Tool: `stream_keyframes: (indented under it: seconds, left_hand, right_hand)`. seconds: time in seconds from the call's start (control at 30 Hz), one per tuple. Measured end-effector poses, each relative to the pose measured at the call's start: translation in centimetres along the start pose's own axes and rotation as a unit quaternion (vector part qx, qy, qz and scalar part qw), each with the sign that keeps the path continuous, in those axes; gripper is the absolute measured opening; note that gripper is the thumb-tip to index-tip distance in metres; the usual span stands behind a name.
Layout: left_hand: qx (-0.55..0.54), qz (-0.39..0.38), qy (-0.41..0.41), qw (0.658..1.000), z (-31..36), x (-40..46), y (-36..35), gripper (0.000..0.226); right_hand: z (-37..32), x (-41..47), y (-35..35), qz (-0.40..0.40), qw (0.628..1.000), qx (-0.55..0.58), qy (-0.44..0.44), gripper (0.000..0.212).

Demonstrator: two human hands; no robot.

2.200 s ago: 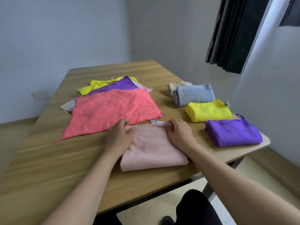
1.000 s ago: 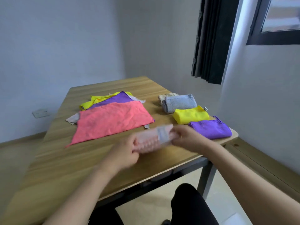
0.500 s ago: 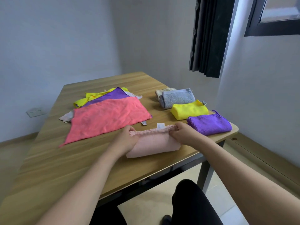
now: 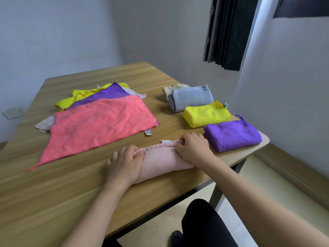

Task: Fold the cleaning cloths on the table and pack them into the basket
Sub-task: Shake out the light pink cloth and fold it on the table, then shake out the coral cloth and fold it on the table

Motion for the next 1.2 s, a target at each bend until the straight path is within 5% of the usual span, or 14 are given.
stream_keyframes:
  seconds: [0.27, 0.63, 1.03, 1.2]
  left_hand:
    - [-0.024, -0.020, 0.026, 0.999, 6.2, -1.8, -2.4, 0.027]
    - [-0.162, -0.074, 0.061, 0.982, 5.7, -1.7, 0.2, 0.027]
    - [-0.050, 0.036, -0.010, 0.998, -6.2, 4.8, 8.1, 0.026]
    - [0.166, 0.079, -0.076, 0.980, -7.9, 7.1, 5.5, 0.034]
  right_hand:
    - [1.6, 0.6, 4.8, -0.002, 0.973, -0.227, 0.033, 0.036]
    - [-1.2, -1.2, 8.9, 0.052, 0.989, -0.091, 0.102, 0.037]
    - [-13.8, 3.4, 0.3, -0.070, 0.976, -0.010, 0.207, 0.039]
    - [-14.4, 6.7, -6.1, -0.119, 0.976, -0.032, 0.180, 0.054]
Point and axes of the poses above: each hand's wrist, its own x-axis towards the middle knuckle, its own y-axis out of the back of the hand, z = x × y, the point moved 9 cm from there along x, towards the middle knuckle, and after that the axes turned 10 degrees about x, right-handed, at the moved point
